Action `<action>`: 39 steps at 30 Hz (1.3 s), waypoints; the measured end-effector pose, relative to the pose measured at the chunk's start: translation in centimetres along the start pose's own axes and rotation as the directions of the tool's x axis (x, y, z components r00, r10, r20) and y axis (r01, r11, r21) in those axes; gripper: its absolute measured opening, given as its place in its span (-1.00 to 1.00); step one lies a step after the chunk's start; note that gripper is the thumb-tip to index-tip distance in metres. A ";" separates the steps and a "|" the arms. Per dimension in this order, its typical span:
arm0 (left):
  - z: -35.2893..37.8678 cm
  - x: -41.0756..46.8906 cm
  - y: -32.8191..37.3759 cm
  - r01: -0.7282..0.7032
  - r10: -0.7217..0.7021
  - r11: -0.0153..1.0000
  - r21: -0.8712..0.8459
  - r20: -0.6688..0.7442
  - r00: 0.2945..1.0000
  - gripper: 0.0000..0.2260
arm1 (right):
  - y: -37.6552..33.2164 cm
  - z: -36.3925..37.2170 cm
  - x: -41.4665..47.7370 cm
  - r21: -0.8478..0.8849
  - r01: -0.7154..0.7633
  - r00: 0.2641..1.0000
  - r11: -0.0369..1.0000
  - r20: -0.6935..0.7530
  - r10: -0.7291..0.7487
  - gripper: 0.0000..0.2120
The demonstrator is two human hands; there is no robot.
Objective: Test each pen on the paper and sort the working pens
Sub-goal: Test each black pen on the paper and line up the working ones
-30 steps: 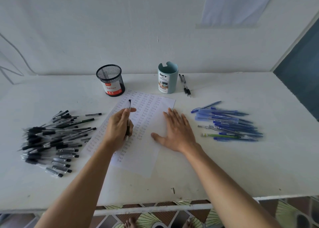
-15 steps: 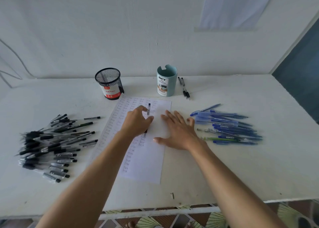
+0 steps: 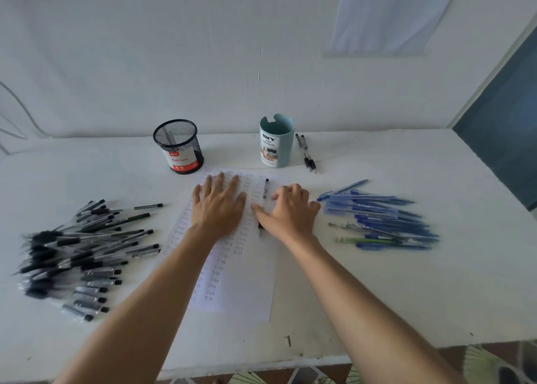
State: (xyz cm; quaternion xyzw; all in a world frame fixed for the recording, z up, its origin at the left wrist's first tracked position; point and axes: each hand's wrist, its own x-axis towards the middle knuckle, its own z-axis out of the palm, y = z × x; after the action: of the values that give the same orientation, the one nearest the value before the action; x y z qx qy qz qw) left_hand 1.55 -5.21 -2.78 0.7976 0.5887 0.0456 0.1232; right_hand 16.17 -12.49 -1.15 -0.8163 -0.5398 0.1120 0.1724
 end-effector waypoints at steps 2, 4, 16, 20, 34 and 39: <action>0.1 0.0 0.0 -0.004 0.004 1.000 0.001 -0.014 1.000 -0.47 | -0.4 -0.1 0.5 -0.051 -0.003 1.000 0.999 0.026 0.004 -0.50; 0.2 0.0 0.0 0.000 0.000 1.000 0.008 -0.031 1.000 -0.46 | -0.6 -0.4 0.9 -0.061 -0.015 0.999 0.998 0.043 0.018 -0.60; 0.4 0.1 -0.1 0.001 0.000 1.000 0.015 -0.067 0.998 -0.46 | 4.0 -5.3 4.2 0.428 -0.163 0.960 0.889 -0.139 0.243 -0.84; 0.4 0.1 -0.1 0.003 -0.002 1.000 0.016 -0.066 0.998 -0.46 | 5.4 -6.1 7.7 0.473 -0.157 0.921 0.867 -0.248 0.302 -0.82; 0.5 0.3 -0.2 -0.002 0.003 1.000 0.013 -0.099 0.995 -0.49 | 5.5 -4.7 13.9 0.299 -0.180 0.970 0.937 -0.105 0.219 -0.75; 0.5 0.4 -0.2 0.002 -0.002 1.000 0.004 -0.099 0.995 -0.49 | 5.4 -4.6 13.4 0.306 -0.180 0.977 0.935 -0.054 0.206 -0.67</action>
State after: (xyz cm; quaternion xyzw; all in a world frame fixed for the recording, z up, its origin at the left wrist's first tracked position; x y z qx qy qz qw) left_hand 1.57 -4.88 -3.36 0.7941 0.5950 0.0838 0.0921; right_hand 27.63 -2.79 0.92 -0.8338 -0.4261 0.1737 0.3050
